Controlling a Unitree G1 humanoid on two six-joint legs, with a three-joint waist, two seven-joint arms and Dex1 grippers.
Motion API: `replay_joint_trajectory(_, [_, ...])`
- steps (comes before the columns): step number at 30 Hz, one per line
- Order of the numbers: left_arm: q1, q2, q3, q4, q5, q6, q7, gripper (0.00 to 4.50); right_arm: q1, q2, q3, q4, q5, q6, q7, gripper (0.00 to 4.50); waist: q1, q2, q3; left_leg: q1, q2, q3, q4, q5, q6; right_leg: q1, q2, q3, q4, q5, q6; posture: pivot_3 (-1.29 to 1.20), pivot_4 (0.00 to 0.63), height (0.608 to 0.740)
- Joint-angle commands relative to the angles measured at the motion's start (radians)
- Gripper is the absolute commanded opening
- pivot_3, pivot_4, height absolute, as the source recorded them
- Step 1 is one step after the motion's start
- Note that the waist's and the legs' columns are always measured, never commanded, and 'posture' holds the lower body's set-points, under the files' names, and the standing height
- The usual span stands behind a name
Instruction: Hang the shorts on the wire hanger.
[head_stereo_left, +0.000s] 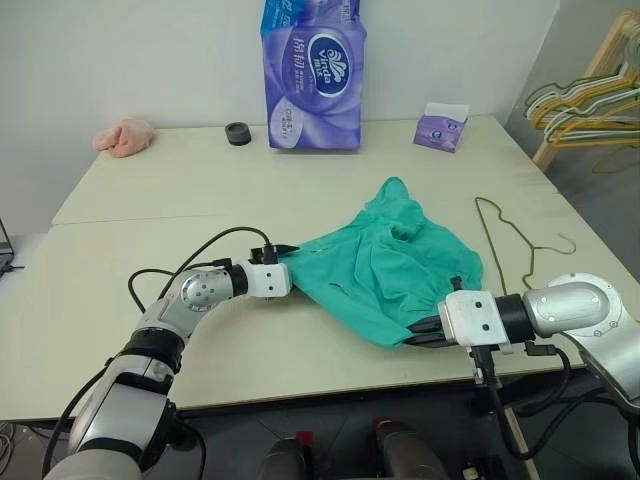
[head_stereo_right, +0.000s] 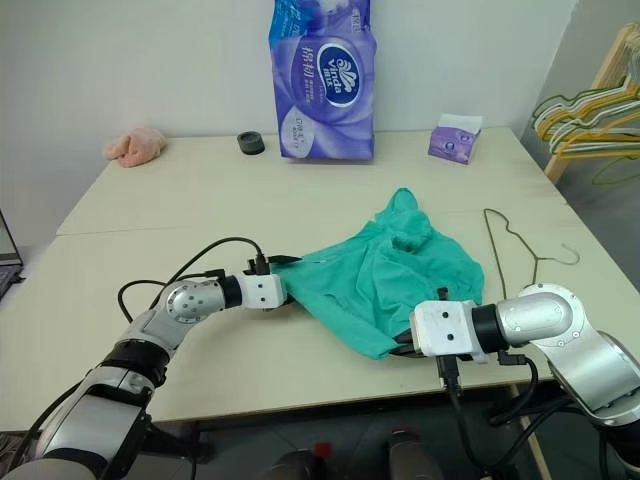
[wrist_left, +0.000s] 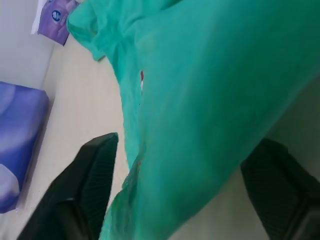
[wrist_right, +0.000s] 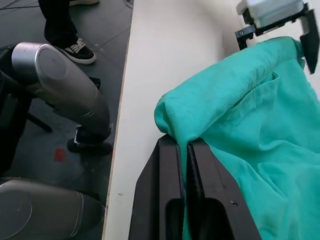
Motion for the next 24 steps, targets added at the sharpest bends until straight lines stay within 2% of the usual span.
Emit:
replay_joint_trajectory(1, [-0.047, -0.001, -0.029, 0.039, 0.053, -0.035, 0.067, 2.29, -0.003, -0.018, -0.037, -0.041, 0.026, 0.004, 0.001, 0.0, -0.004, 0.0, 0.0, 0.0, 0.0, 0.0, 0.0, 0.0, 0.0, 0.0, 0.0, 0.0, 0.0, 0.0, 0.0, -0.26, 0.117, 0.74])
replay_joint_trajectory(5, [-0.062, 0.008, -0.056, 0.058, 0.073, -0.063, 0.072, 0.98, 0.002, -0.026, -0.041, -0.041, 0.031, 0.001, -0.005, 0.0, -0.008, -0.001, 0.001, 0.0, 0.0, 0.0, 0.0, 0.0, 0.0, 0.0, 0.0, 0.0, 0.0, 0.0, 0.001, -0.26, 0.12, 0.74])
replay_joint_trajectory(8, [-0.052, 0.042, -0.064, 0.027, 0.04, -0.066, -0.023, 0.02, 0.015, -0.045, -0.053, -0.028, 0.035, -0.009, 0.006, 0.0, -0.011, -0.001, 0.001, 0.0, 0.0, 0.0, -0.001, 0.0, 0.0, 0.0, 0.0, 0.0, 0.0, 0.0, 0.001, -0.26, 0.121, 0.74])
replay_joint_trajectory(11, [0.015, 0.101, -0.062, -0.113, -0.11, 0.033, -0.285, 0.02, 0.038, -0.103, -0.077, 0.031, 0.029, -0.042, 0.065, 0.0, -0.024, -0.001, 0.001, 0.0, 0.0, 0.001, -0.001, 0.0, 0.0, 0.0, 0.0, 0.0, 0.0, 0.0, 0.001, -0.24, 0.12, 0.74])
replay_joint_trajectory(14, [0.162, 0.201, -0.044, -0.466, -0.391, 0.382, -0.601, 0.02, 0.019, -0.168, -0.074, 0.19, -0.02, -0.128, 0.142, 0.0, -0.037, 0.001, 0.002, 0.0, 0.0, 0.002, -0.001, 0.0, -0.001, -0.001, 0.0, 0.002, 0.0, 0.0, 0.001, -0.22, 0.116, 0.74])
replay_joint_trajectory(16, [0.254, 0.29, -0.04, -0.7, -0.524, 0.601, -0.731, 0.02, -0.043, -0.182, -0.045, 0.327, -0.067, -0.2, 0.183, 0.0, -0.044, 0.001, 0.004, 0.001, 0.001, 0.003, -0.001, -0.001, -0.001, -0.001, 0.0, 0.003, 0.0, 0.0, 0.001, -0.2, 0.112, 0.74])
replay_joint_trajectory(20, [0.356, 0.387, -0.014, -1.016, -0.727, 0.944, -0.812, 0.02, -0.236, -0.143, 0.037, 0.615, -0.157, -0.302, 0.255, 0.0, -0.047, 0.005, 0.013, 0.001, 0.001, 0.003, 0.0, 0.0, 0.0, -0.001, 0.0, 0.003, 0.002, 0.0, 0.0, -0.17, 0.106, 0.74])
replay_joint_trajectory(22, [0.343, 0.359, -0.008, -1.095, -0.804, 1.08, -0.781, 0.02, -0.384, -0.079, 0.096, 0.812, -0.228, -0.37, 0.264, 0.0, -0.046, 0.006, 0.013, 0.002, 0.0, 0.002, 0.0, 0.0, 0.0, 0.0, 0.0, 0.003, 0.002, 0.0, 0.0, -0.17, 0.102, 0.74])
replay_joint_trajectory(24, [0.282, 0.275, -0.009, -1.088, -0.828, 1.165, -0.71, 0.02, -0.555, 0.013, 0.157, 1.033, -0.314, -0.444, 0.245, 0.0, -0.045, 0.007, 0.014, 0.002, 0.0, 0.002, 0.0, 0.0, 0.001, 0.0, 0.001, 0.003, 0.002, 0.0, 0.0, -0.17, 0.099, 0.74])
